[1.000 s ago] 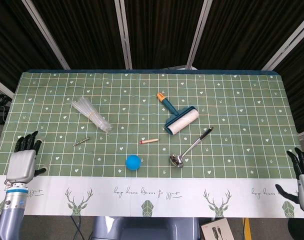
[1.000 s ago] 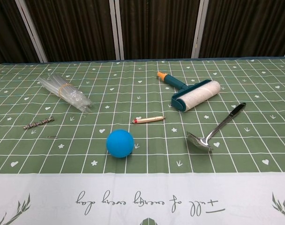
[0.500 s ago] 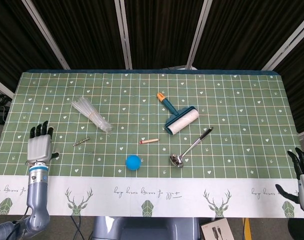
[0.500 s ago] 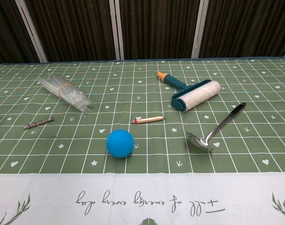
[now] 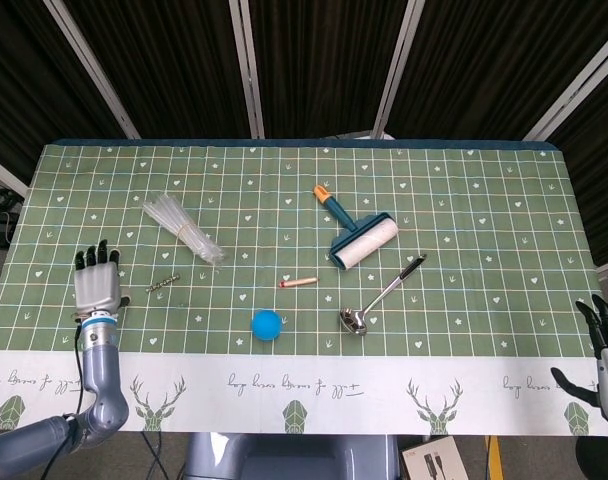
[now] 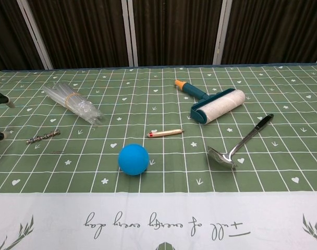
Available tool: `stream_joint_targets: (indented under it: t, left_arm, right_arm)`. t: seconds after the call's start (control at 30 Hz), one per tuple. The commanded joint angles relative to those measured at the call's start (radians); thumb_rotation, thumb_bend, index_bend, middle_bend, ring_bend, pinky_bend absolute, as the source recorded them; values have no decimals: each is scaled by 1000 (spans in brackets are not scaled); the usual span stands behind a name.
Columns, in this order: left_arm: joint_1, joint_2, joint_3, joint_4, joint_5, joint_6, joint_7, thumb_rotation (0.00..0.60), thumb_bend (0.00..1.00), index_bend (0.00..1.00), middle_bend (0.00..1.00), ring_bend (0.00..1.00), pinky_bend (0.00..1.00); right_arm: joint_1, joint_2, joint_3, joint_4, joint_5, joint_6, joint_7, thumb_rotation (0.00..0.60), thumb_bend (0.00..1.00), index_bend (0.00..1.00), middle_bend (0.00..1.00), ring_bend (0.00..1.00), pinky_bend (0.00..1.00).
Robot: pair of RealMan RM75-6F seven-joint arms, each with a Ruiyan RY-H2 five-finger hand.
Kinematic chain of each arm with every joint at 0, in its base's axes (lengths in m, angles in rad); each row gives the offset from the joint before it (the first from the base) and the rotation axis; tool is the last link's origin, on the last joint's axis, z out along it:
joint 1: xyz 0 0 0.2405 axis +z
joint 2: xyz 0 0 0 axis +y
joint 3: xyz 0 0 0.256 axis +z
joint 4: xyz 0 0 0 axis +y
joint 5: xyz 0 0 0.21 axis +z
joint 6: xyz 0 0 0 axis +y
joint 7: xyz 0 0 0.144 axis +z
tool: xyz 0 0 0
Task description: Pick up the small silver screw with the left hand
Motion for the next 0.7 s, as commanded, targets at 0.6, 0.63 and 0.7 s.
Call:
stream_joint_targets:
  t: [0.6,0.63,0.7]
  left_arm:
    - [-43,-88,26,79,-20,-20,11,600,319,208,0,0,0]
    - [-44,-90,28,82,-17,-20,10,600,319,209,0,0,0]
    - [-46,-94,31,87,-12,-20,10,600,321,211,0,0,0]
  right_arm:
    - [-2,2,-1,-4,-3,3,11,600,75,70,0,0,86]
    - [-2,2,-1,-4,-3,4,12,600,74,70,0,0,86]
    - [-2,2,-1,-4,-3,4,14,600,74,70,0,0,85]
